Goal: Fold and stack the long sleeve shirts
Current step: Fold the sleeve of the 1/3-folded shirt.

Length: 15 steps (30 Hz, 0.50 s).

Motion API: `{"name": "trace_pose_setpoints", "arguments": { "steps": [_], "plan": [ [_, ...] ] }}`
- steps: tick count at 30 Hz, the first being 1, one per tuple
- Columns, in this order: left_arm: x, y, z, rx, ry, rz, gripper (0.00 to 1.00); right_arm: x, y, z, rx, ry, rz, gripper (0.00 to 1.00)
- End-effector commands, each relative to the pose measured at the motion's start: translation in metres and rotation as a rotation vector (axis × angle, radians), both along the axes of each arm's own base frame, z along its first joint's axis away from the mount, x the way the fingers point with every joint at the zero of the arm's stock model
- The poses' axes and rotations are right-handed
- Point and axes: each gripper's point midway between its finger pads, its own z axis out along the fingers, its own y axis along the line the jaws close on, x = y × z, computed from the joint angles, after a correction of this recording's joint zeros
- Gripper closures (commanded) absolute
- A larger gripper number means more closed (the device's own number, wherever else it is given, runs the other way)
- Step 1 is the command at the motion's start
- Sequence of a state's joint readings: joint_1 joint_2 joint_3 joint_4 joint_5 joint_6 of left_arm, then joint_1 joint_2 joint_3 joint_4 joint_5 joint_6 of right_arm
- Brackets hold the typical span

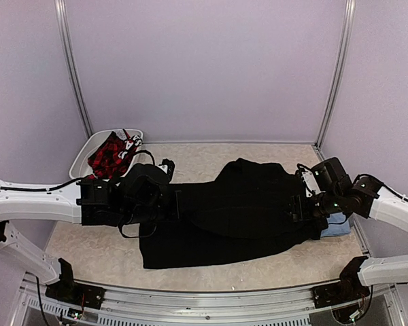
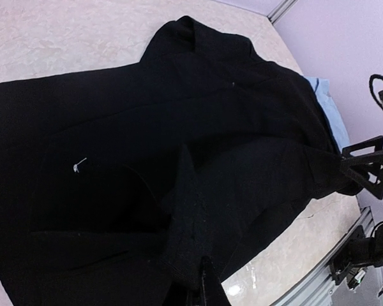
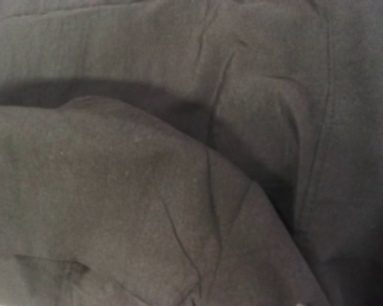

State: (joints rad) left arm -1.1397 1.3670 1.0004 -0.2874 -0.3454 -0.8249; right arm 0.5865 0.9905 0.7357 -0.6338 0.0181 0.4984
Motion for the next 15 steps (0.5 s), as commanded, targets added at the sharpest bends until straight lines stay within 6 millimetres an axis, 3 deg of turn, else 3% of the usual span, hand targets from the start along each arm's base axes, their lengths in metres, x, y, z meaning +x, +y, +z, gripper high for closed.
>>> {"name": "trace_pose_setpoints", "arguments": {
  "steps": [1, 8, 15],
  "plan": [
    [-0.008, 0.013, -0.018, 0.062, -0.01, 0.049, 0.98, 0.0, 0.0, -0.006, -0.002, 0.019, -0.003, 0.34],
    [-0.025, 0.019, -0.04, 0.108, -0.006, 0.049, 0.97, 0.005, 0.003, -0.005, -0.016, 0.016, 0.011, 0.34],
    [-0.05, 0.033, -0.075, 0.165, 0.053, 0.031, 0.72, 0.01, 0.007, -0.003, -0.025, 0.017, 0.032, 0.34]
  ]
}}
